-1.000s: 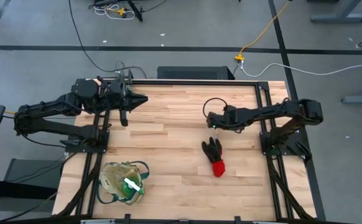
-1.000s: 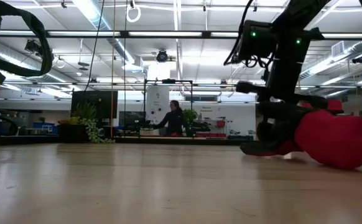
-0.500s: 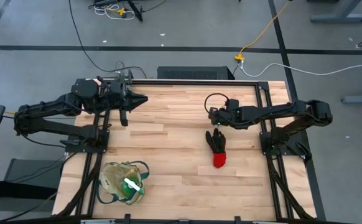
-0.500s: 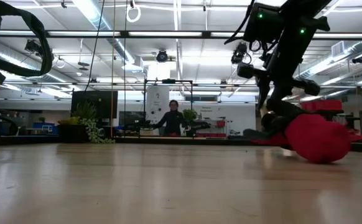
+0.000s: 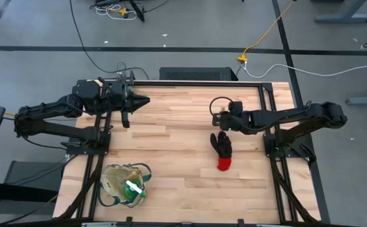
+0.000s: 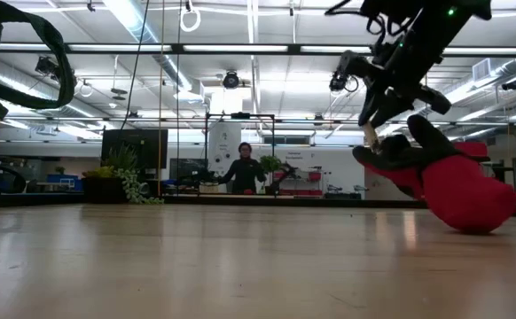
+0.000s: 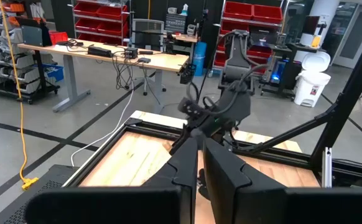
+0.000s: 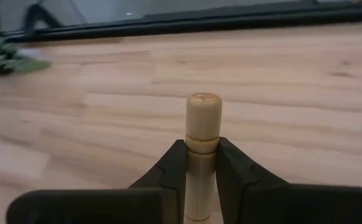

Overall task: Pick & Place Garden tools in Gardening bag
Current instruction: Put the brown hand rake into the white gardening bag

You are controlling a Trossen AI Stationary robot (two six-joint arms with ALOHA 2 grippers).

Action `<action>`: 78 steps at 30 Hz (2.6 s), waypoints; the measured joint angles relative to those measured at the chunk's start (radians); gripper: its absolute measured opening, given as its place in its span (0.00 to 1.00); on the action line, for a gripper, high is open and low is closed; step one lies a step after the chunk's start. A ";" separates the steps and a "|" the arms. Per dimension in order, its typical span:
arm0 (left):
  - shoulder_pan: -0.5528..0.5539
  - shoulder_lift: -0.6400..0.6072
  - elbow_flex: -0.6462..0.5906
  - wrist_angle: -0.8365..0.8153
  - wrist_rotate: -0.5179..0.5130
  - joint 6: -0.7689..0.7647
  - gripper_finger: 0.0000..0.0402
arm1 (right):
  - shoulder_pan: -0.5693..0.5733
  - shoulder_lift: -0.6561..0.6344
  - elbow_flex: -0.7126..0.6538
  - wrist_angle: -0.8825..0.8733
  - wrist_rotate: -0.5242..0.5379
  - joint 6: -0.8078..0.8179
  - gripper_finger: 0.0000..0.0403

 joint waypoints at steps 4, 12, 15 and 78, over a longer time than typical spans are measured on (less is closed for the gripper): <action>0.000 0.000 0.000 0.000 0.000 0.000 0.09 | 0.036 -0.030 0.000 0.040 0.000 -0.084 0.14; 0.000 0.000 0.000 0.000 0.000 0.000 0.09 | 0.096 -0.061 0.000 0.197 -0.005 -0.362 0.14; 0.000 0.000 0.000 0.000 0.000 0.000 0.09 | 0.111 -0.062 0.000 0.273 -0.011 -0.461 0.14; 0.000 0.000 0.000 0.026 0.000 0.003 0.09 | 0.190 -0.107 0.212 0.750 -0.204 -1.109 0.14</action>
